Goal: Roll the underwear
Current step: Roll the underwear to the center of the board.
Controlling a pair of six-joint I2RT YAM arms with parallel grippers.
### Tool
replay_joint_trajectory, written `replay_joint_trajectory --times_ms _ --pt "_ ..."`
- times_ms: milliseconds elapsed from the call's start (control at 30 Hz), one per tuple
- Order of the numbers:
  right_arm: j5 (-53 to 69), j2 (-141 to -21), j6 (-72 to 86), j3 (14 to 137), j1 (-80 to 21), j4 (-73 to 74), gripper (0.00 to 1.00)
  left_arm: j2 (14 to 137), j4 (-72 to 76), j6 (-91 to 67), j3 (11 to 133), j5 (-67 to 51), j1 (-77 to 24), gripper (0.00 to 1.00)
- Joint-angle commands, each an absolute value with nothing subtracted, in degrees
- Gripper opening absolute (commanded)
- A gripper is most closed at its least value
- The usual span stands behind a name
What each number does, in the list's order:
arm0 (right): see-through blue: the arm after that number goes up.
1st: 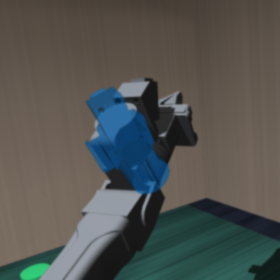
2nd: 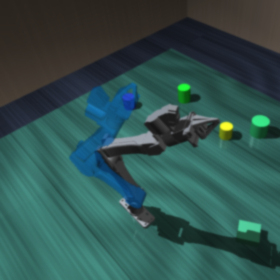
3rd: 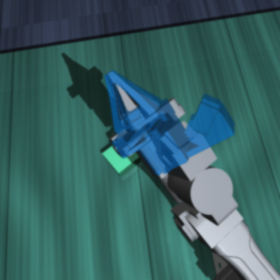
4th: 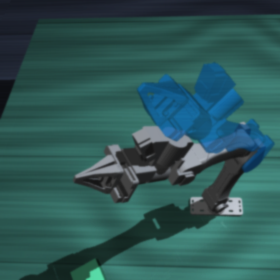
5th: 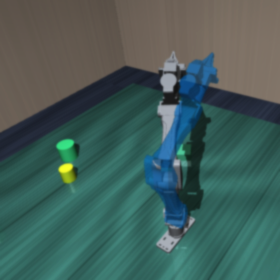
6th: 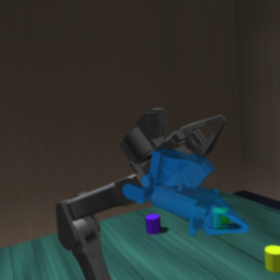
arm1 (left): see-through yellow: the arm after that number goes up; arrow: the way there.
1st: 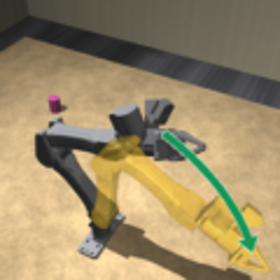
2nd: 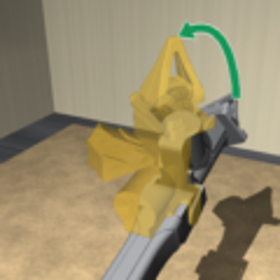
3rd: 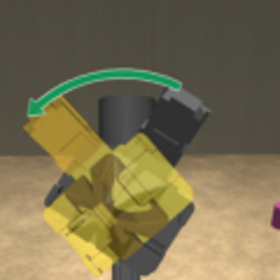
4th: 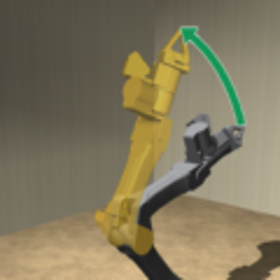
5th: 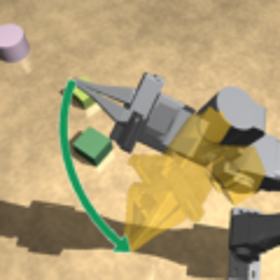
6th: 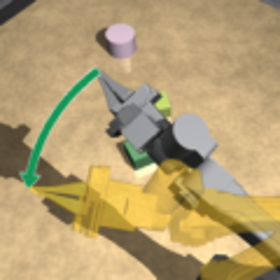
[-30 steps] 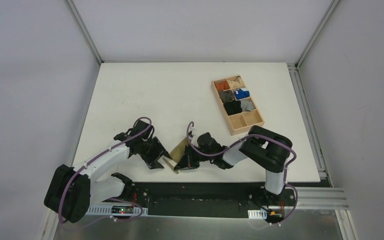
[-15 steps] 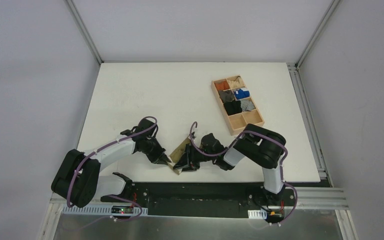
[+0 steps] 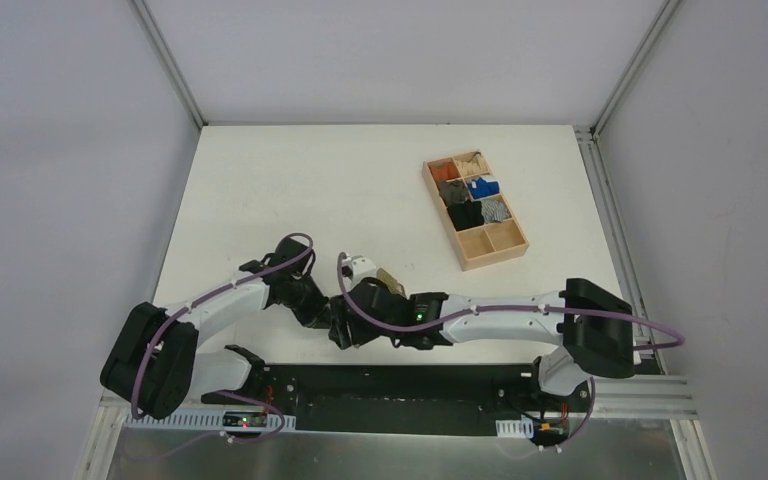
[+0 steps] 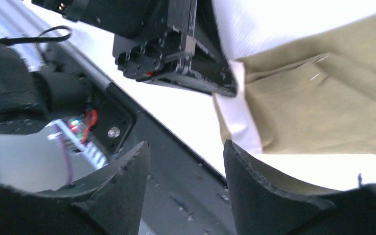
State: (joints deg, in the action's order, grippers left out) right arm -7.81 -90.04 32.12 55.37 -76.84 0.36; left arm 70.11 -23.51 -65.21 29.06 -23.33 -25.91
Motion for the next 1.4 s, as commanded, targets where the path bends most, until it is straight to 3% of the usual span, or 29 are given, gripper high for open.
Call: replay_joint_trajectory --times_ms 0,500,600,733,767,800,933,1033,1167,1367 --pt "-26.33 -95.19 19.78 63.66 -80.51 17.43 0.59 68.62 -25.97 -66.00 28.43 -22.34 -26.37 0.00" --pt "-27.21 -106.34 12.04 70.52 -85.90 15.18 0.51 68.12 -26.72 -66.18 28.93 -22.50 -26.38 0.00" --pt "-28.53 -108.67 13.30 71.31 -86.02 15.86 0.37 67.93 -26.81 -66.48 28.94 -22.73 -26.44 0.00" --pt "-29.36 -109.42 17.57 70.14 -85.52 16.12 0.00 66.75 -27.04 -66.94 28.92 -23.10 -26.45 0.00" --pt "-28.50 -108.67 18.74 68.87 -84.90 15.29 0.00 66.19 -27.19 -66.97 28.96 -23.18 -26.40 0.00" --pt "-26.78 -107.42 19.71 67.17 -84.51 13.58 0.00 65.64 -27.49 -66.93 29.09 -23.07 -26.39 0.04" --pt "-11.26 -100.53 24.28 55.91 -78.09 -1.30 0.00 63.24 -29.12 -66.57 29.93 -22.02 -26.38 0.47" --pt "1.55 -99.37 28.00 50.76 -73.09 -8.26 0.00 62.79 -31.16 -66.12 31.00 -21.30 -26.28 0.63" --pt "13.64 -100.79 32.99 46.30 -69.15 -18.23 0.00 62.70 -31.11 -66.15 31.20 -21.65 -26.32 0.70" --pt "26.98 -106.43 47.43 37.39 -62.50 -43.00 0.00 62.09 -30.74 -64.62 30.59 -21.57 -26.32 0.66"
